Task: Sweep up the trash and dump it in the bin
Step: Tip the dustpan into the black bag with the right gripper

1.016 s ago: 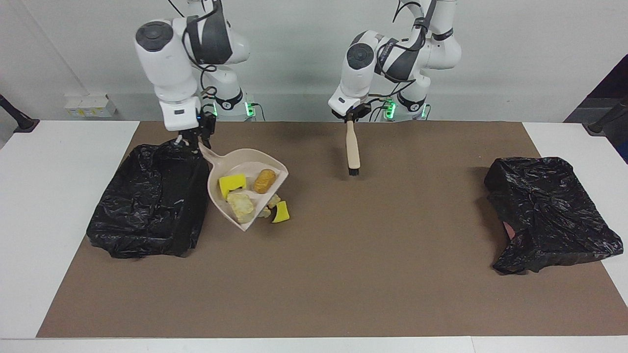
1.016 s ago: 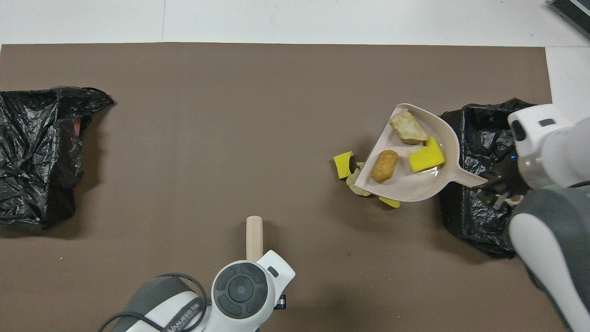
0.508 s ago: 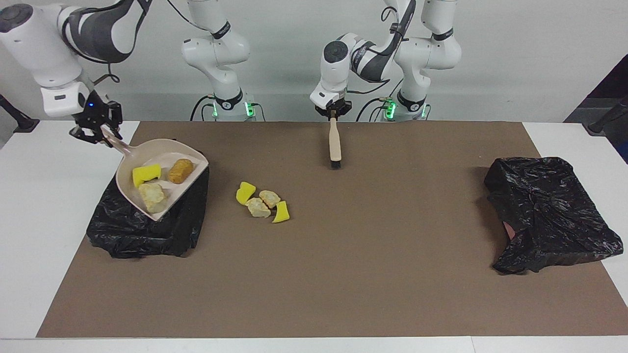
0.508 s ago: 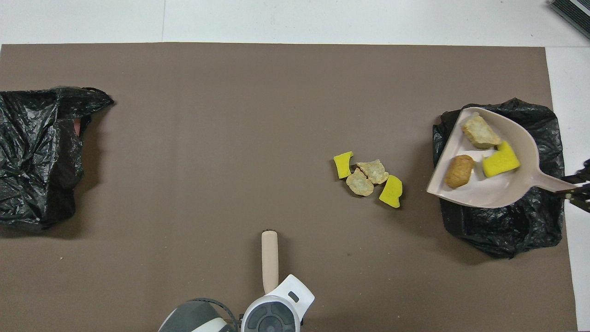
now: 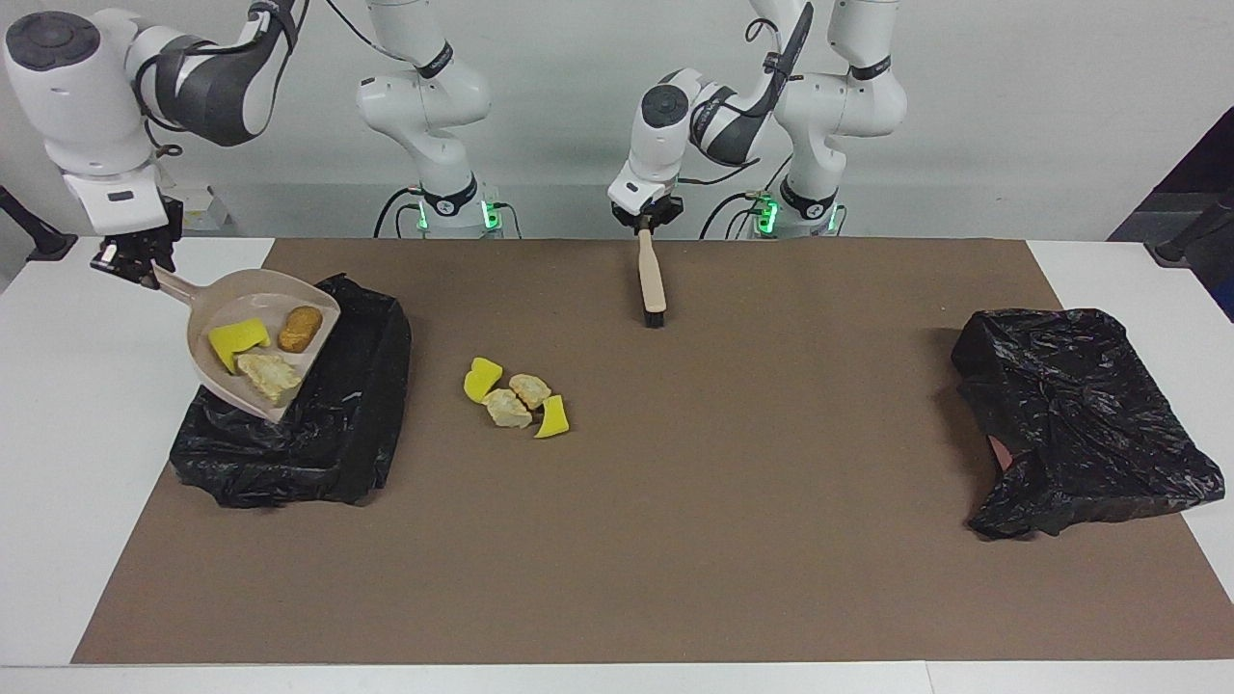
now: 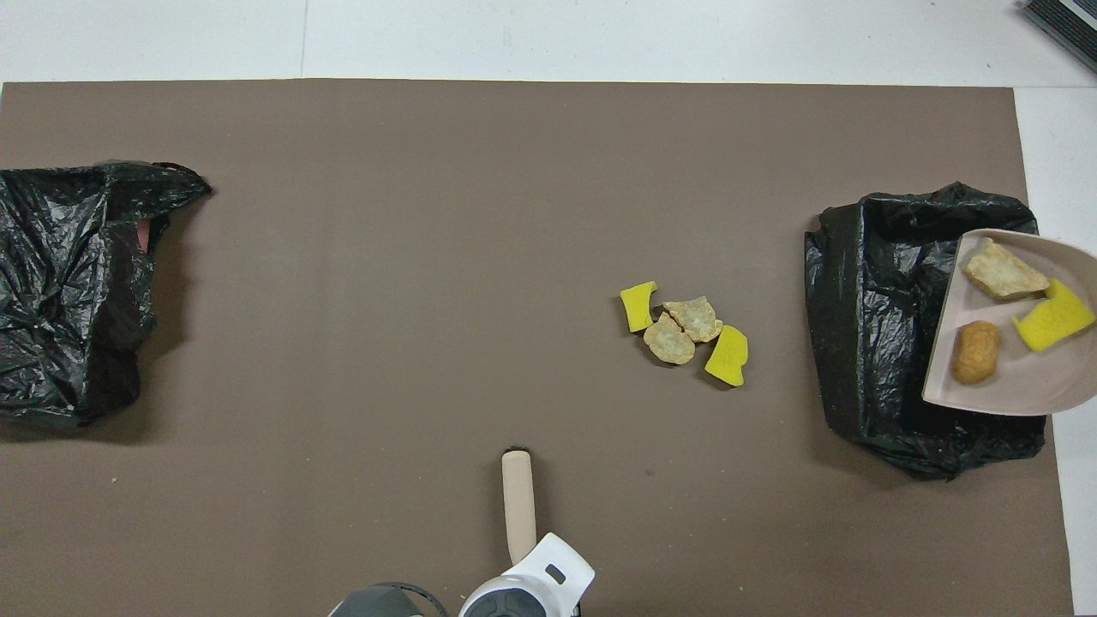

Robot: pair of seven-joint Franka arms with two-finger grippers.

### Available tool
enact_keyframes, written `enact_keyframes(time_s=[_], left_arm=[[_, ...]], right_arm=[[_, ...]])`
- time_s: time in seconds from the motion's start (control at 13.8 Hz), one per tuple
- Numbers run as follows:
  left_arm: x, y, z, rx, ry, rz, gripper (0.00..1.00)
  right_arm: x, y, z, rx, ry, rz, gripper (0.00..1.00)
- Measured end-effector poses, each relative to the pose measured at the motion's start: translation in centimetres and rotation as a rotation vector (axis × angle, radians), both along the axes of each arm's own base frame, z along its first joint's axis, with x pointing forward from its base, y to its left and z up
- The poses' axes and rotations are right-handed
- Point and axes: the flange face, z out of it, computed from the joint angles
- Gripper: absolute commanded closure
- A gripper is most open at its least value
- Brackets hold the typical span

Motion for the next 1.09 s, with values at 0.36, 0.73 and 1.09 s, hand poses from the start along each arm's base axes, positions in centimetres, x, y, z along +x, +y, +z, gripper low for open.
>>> enact_keyframes(time_s=[0.36,0.73,1.09], left_arm=[[1.5,0.1,1.0,-0.034,-0.01,-0.011,0.0],[10.9,4.5,6.3,-0.053,-0.126,-0.035,0.0],[21.8,14.9,14.8,-0.034,-0.227,-0.1,0.0]], right_arm=[[2.3,6.2,0.6,-0.188,0.057,0.205,1.0],[2.9,10.3,2.1,-0.395,0.153,0.348,1.0],[1.5,13.8,7.0,-0.424,0.13,0.184,1.0]])
